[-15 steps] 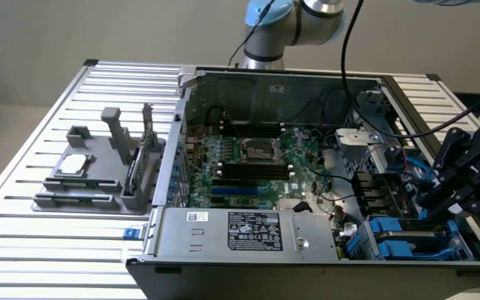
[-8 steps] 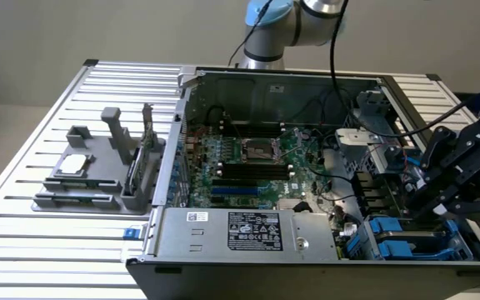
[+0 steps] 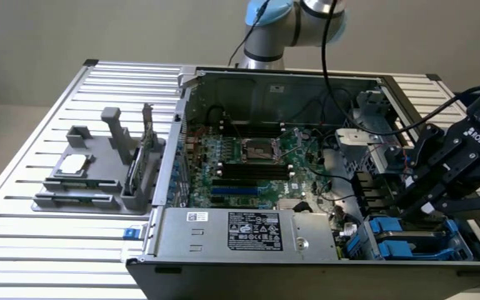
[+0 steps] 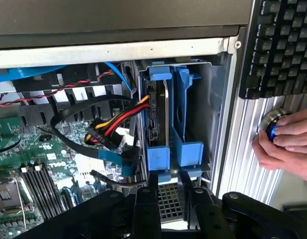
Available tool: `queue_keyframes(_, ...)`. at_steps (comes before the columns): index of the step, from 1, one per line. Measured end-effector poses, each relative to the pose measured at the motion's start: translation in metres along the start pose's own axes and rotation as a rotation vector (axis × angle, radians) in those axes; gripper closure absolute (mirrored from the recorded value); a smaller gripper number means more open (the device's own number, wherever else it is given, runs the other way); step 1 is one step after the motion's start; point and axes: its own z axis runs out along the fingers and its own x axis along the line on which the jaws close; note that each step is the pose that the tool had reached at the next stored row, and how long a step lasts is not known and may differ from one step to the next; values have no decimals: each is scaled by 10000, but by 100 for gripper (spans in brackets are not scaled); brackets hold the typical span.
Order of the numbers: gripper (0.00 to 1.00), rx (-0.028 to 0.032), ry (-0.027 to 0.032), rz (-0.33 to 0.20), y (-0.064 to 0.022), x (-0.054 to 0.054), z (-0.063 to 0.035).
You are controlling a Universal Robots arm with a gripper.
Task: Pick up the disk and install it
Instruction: 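Insert the first disk wire, then insert the second disk wire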
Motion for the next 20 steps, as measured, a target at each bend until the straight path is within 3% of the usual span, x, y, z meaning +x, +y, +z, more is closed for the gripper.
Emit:
queue_keyframes(4, 70, -25, 56, -206, -8, -1, -5)
queue_keyframes(7, 70, -52, 241, -320, -34, -3, -6)
queue_keyframes(9, 70, -143, 378, -359, -75, -6, 9)
queue_keyframes(12, 70, -399, 492, -360, -136, -9, 32)
queue_keyframes(14, 70, -507, 510, -349, -165, -11, 44)
queue_keyframes(20, 70, -509, 509, -350, -165, -11, 44)
